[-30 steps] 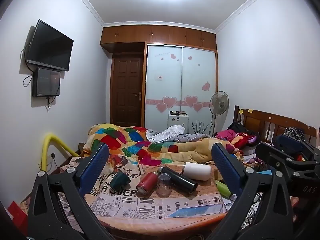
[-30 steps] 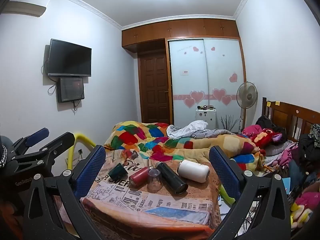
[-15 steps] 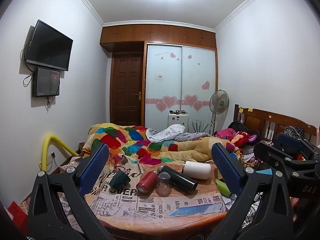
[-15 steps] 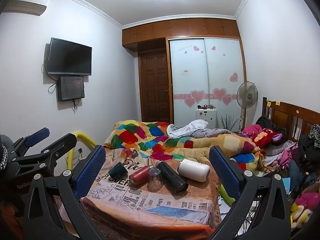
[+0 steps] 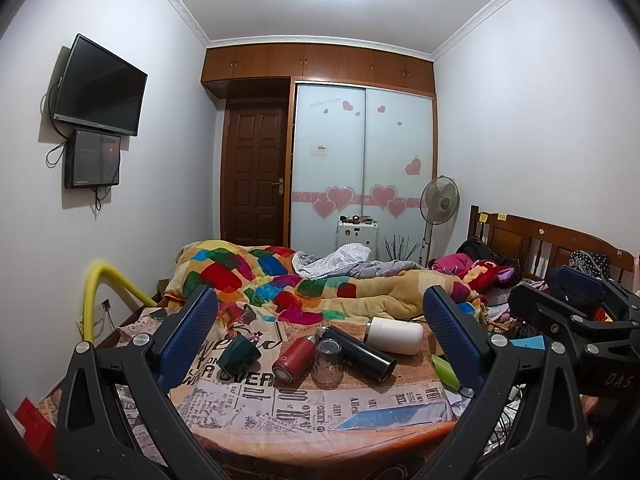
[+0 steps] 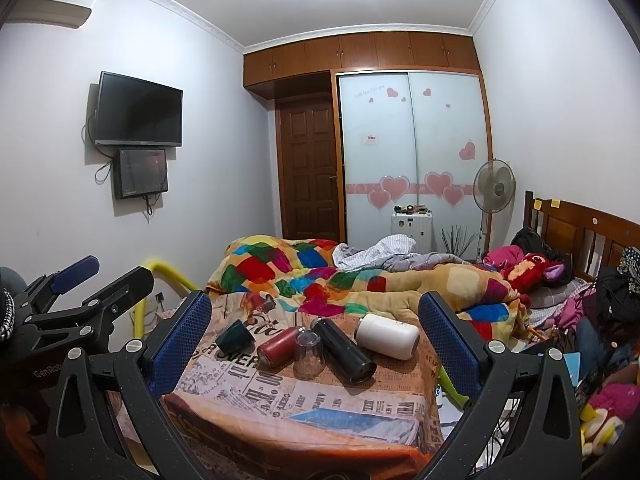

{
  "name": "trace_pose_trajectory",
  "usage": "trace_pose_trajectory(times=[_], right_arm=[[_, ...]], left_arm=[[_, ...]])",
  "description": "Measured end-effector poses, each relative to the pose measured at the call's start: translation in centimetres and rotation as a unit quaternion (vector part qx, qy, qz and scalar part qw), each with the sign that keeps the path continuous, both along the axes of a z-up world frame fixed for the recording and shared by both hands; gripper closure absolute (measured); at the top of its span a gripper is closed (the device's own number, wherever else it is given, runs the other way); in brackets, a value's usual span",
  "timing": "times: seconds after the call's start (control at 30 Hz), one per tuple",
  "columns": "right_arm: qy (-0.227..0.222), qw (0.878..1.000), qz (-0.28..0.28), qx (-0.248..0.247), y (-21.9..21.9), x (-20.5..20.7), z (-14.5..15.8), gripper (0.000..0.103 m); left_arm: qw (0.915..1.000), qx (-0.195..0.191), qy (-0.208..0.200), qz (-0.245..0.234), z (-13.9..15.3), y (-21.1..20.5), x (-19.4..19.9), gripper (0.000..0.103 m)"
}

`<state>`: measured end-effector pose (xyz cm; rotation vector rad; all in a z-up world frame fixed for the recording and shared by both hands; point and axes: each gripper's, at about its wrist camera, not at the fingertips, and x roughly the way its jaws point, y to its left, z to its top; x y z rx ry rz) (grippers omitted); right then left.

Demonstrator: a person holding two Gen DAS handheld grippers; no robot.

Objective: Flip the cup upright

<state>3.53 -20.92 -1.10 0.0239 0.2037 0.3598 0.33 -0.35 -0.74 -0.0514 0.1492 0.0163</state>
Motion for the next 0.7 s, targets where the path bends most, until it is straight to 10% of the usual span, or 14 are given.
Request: trace_pose_trajectory(times=[0.7], right_arm=[[0.003,1.0,0.0,-0.003,0.19,0.05,0.38,0.0]], left_arm=[[1.0,0.004,-0.001,-0.002,-0.12,-0.42,0.31,0.0]])
